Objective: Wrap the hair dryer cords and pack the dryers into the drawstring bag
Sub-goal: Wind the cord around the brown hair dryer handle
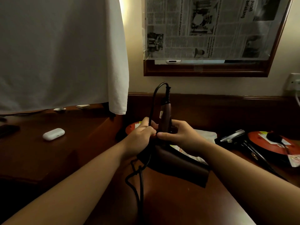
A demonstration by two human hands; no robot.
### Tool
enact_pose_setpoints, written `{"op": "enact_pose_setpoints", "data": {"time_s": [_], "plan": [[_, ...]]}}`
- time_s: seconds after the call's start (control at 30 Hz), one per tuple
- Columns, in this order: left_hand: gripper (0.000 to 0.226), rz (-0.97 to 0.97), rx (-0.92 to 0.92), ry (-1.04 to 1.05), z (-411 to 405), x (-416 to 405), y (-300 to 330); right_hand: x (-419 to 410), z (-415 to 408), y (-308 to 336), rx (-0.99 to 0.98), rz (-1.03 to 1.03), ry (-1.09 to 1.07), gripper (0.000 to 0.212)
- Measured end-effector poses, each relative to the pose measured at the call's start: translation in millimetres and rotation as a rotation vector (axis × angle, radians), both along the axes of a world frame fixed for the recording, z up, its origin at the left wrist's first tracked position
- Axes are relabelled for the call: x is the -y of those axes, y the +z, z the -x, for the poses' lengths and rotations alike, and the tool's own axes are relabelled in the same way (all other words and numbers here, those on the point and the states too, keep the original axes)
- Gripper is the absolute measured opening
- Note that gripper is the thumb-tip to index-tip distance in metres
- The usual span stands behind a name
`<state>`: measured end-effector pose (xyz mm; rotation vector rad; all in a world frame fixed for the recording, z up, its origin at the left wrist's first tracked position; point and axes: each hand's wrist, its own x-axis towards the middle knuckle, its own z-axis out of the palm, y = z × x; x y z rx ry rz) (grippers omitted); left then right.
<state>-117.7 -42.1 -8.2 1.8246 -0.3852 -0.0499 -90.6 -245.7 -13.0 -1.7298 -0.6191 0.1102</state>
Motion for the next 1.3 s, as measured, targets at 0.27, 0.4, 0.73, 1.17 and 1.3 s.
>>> {"op": "enact_pose_setpoints", "data": {"time_s": [0.27, 0.4, 0.73, 1.17, 1.3], "plan": [[0.02, -0.055, 0.106, -0.098, 0, -28, 11, 5, -6, 5, -0.071, -0.065, 0.022, 0.036], [0.027, -0.049, 0.124, -0.091, -3, -30, 14, 5, -5, 6, -0.064, -0.028, 0.012, 0.038], [0.053, 0.11, -0.144, -0.385, -10, -12, 12, 2, 4, 13, -0.181, -0.039, 0.215, 0.034], [0.062, 0.369, -0.071, -0.426, -10, -10, 14, 4, 14, 12, -0.152, 0.21, 0.366, 0.065], [0.064, 0.429, -0.065, -0.422, -8, -13, 12, -2, 21, 17, -0.068, 0.295, 0.286, 0.06]]}}
